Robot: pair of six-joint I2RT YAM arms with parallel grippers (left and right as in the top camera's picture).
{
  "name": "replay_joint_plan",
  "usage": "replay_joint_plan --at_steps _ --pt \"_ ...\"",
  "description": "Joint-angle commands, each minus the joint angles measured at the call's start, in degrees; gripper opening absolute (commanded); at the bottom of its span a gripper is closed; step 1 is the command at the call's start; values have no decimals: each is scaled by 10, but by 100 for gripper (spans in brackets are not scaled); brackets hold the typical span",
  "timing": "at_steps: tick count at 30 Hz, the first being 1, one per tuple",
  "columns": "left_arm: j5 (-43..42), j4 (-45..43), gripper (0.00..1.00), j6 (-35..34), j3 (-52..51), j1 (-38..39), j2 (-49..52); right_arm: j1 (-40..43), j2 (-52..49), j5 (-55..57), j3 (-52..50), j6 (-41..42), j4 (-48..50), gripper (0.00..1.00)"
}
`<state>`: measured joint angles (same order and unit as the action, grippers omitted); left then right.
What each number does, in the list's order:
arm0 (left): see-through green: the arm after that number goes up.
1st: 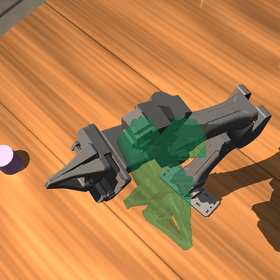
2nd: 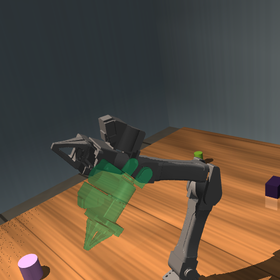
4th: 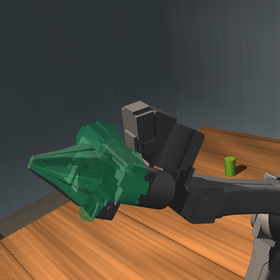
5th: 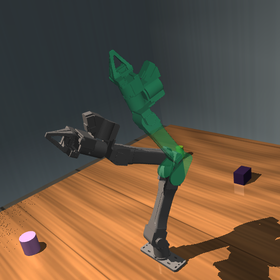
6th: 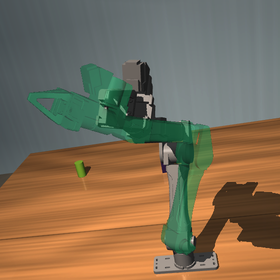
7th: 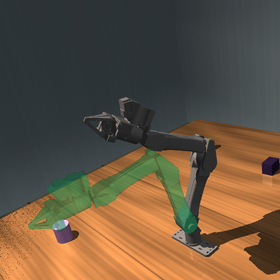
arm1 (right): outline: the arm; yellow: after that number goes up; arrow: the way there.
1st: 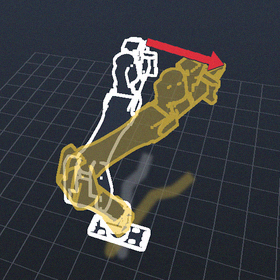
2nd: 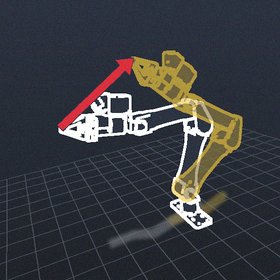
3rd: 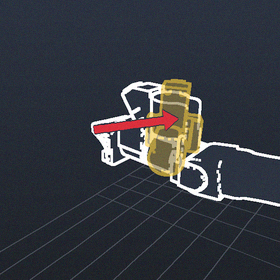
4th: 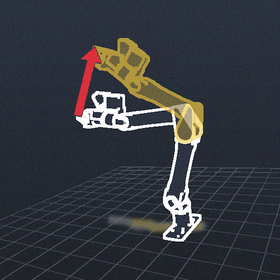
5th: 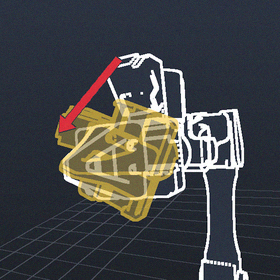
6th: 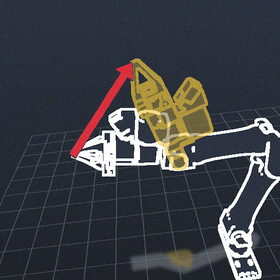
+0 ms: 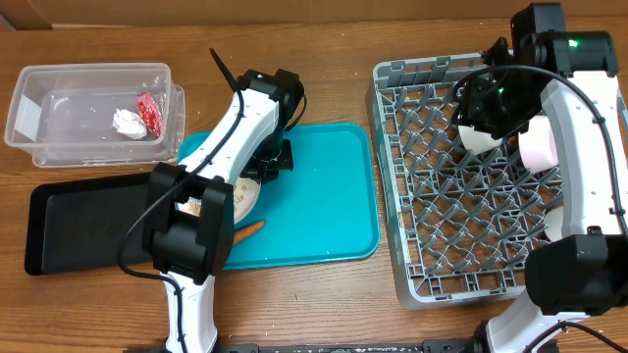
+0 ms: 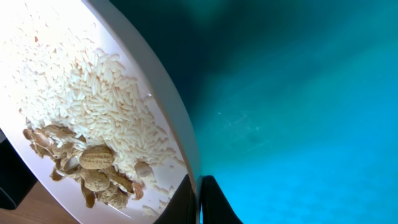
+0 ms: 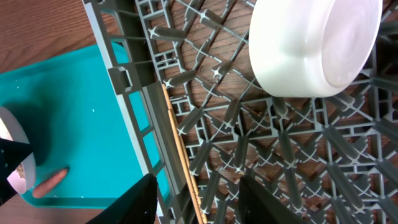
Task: Sort waste into correct bins and load items into the dishwasher
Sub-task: 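Lift the plate and carry it left over the black tray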
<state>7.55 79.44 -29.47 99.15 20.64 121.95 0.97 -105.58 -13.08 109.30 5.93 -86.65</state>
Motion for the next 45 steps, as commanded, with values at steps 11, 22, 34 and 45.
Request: replay_joint_plan --at_steps 11,22,34,45 --pt "35 66 4 -19 82 -1 -2 -2 14 7 10 -4 -6 45" --pt "55 123 4 -32 94 -22 -70 -2 14 17 10 -4 -12 45" --pt "60 150 4 -23 88 -134 -181 -2 14 27 10 -4 -17 45" --pt "20 105 4 33 26 -227 -181 -2 14 27 10 -4 -27 45"
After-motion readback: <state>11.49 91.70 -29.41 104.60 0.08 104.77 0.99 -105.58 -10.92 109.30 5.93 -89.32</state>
